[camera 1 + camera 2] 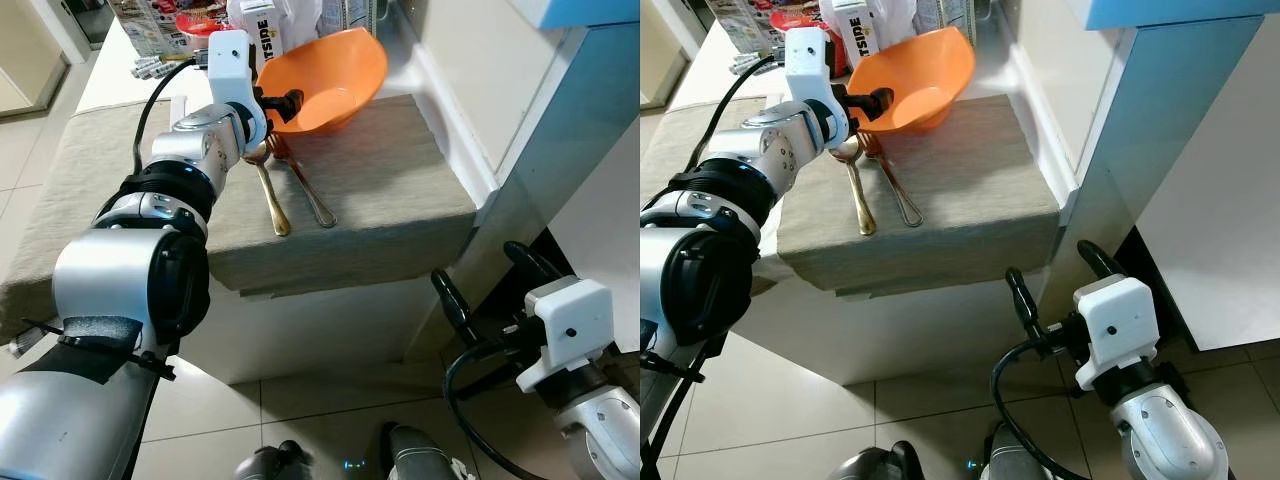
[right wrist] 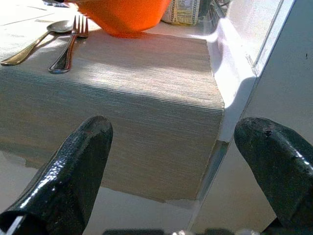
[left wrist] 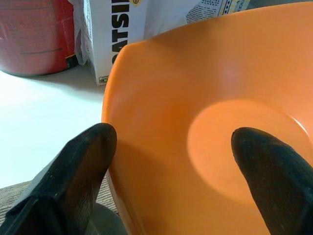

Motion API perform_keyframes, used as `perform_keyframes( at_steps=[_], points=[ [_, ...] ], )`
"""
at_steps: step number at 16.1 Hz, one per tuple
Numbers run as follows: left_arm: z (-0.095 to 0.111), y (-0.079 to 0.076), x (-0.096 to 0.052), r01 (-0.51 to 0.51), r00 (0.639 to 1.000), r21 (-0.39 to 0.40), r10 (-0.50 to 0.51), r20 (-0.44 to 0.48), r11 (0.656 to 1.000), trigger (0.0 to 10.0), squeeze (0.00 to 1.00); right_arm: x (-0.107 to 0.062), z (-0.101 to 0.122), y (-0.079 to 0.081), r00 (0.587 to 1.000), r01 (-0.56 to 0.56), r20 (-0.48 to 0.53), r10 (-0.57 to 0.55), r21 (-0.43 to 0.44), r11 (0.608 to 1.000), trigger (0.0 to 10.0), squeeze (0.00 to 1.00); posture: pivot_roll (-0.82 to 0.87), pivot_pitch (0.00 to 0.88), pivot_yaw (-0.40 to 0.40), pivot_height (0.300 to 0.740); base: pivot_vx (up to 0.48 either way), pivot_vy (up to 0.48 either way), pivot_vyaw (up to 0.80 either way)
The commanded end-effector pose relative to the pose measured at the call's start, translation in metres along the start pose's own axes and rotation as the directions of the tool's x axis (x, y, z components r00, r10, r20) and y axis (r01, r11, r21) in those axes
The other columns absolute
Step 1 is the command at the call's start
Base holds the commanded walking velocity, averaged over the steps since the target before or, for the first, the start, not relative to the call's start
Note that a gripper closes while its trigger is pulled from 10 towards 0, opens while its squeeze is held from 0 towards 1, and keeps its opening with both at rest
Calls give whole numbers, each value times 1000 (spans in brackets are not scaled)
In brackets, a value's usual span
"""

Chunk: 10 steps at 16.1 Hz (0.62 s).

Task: Setting the table

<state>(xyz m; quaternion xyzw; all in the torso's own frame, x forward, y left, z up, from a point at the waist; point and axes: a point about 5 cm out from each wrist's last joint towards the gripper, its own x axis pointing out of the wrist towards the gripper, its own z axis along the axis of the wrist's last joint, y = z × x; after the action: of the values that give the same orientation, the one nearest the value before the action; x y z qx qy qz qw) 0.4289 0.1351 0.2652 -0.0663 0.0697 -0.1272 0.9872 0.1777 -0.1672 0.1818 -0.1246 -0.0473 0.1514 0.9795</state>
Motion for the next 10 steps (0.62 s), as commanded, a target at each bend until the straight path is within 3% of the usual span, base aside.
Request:
perform_keyframes(
  at_steps=[1, 6, 8, 10],
  points=[
    [7, 5, -2, -18, 1000, -17, 18, 1, 1000, 10000, 0, -1, 5, 3, 1000, -15, 15, 15, 2, 1000, 10000, 0, -434, 193, 119, 740, 0, 0, 0],
    [4, 7, -2, -18, 1000, -32, 18, -8, 999, 10000, 0, 2, 3, 3, 1000, -17, 12, 17, 3, 1000, 10000, 0, -428, 192, 117, 740, 0, 0, 0],
    [12, 5, -3, -4, 1000, -66, 5, 15, 998, 10000, 0, 4, 3, 4, 1000, -18, 16, 18, 5, 1000, 10000, 0, -420, 191, 116, 740, 0, 0, 0],
    [23, 0, -3, 22, 999, -27, -21, 50, 999, 10000, 0, 6, 1, 6, 1000, -21, 18, 21, 10, 1000, 10000, 0, -409, 192, 116, 740, 0, 0, 0]
  ],
)
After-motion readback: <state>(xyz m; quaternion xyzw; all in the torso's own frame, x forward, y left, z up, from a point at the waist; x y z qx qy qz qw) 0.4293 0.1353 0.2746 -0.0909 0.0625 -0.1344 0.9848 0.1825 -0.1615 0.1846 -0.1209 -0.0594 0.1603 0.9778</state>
